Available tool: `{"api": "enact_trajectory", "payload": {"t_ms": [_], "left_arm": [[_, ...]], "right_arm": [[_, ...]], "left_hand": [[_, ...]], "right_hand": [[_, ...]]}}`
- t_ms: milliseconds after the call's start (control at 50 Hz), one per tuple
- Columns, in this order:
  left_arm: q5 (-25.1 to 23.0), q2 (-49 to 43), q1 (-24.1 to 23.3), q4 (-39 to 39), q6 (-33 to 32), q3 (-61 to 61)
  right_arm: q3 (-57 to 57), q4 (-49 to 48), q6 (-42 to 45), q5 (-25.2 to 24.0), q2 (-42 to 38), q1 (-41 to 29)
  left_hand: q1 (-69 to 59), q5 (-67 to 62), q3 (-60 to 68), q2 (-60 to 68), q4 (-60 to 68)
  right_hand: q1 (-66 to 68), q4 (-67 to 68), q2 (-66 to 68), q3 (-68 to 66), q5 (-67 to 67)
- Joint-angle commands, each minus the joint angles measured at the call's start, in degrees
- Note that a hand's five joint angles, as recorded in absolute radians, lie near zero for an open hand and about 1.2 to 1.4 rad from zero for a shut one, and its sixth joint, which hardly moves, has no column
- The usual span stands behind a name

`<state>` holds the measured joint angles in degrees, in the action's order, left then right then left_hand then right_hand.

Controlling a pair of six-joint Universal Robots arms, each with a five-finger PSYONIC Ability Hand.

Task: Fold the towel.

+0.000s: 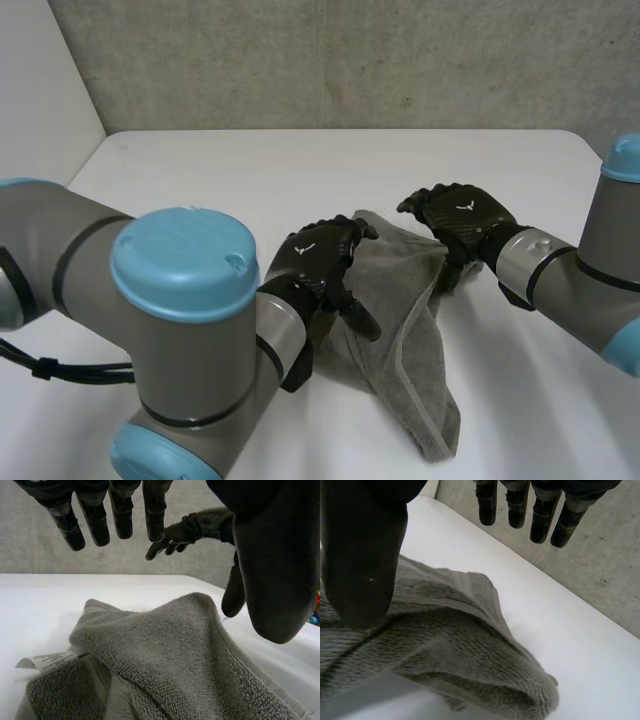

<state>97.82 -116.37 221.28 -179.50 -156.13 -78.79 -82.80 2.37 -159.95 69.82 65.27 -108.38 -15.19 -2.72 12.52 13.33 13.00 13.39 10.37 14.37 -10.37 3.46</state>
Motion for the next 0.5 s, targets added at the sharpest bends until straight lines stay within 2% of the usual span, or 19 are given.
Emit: {"api": "enact_trajectory", "payload": {"t_ms": [20,160,200,280,420,500], "left_arm": [[7.02,-4.12,-4.36,-0.06,0.73,2.32],[12.75,-7.73,-6.57,-0.06,2.23,4.96],[15.02,-9.65,-8.49,-0.15,3.11,6.89],[17.05,-11.15,-9.99,-0.15,3.28,8.21],[20.83,-13.79,-12.10,-0.32,3.55,9.62],[21.71,-14.06,-12.45,-0.32,4.07,9.97]], "right_arm": [[-1.14,-0.26,1.48,-0.39,-0.23,0.10],[-1.05,-0.18,2.80,-0.12,-1.02,-0.08],[-1.05,-0.26,2.80,-0.03,-1.37,-0.08],[-1.05,-0.79,2.62,0.50,-1.72,-0.16],[-1.58,-4.48,2.10,4.36,-2.60,-0.08],[-1.49,-4.75,2.10,4.45,-3.83,0.01]], "left_hand": [[5.14,2.68,-2.52,-3.28,-3.00],[5.14,2.68,-2.52,-3.28,-3.00],[5.19,2.72,-2.52,-3.33,-3.00],[5.19,2.72,-2.52,-3.33,-3.00],[5.19,2.72,-2.52,-3.33,-3.00],[5.19,2.72,-2.52,-3.33,-3.00]], "right_hand": [[-3.39,-0.37,-4.37,0.37,-3.46],[-3.39,-0.37,-4.37,0.37,-3.46],[-3.39,-0.37,-4.37,0.37,-3.46],[-3.39,-0.37,-4.37,0.37,-3.46],[-3.39,-0.37,-4.37,0.37,-3.46],[-3.39,-0.37,-4.37,0.37,-3.46]]}}
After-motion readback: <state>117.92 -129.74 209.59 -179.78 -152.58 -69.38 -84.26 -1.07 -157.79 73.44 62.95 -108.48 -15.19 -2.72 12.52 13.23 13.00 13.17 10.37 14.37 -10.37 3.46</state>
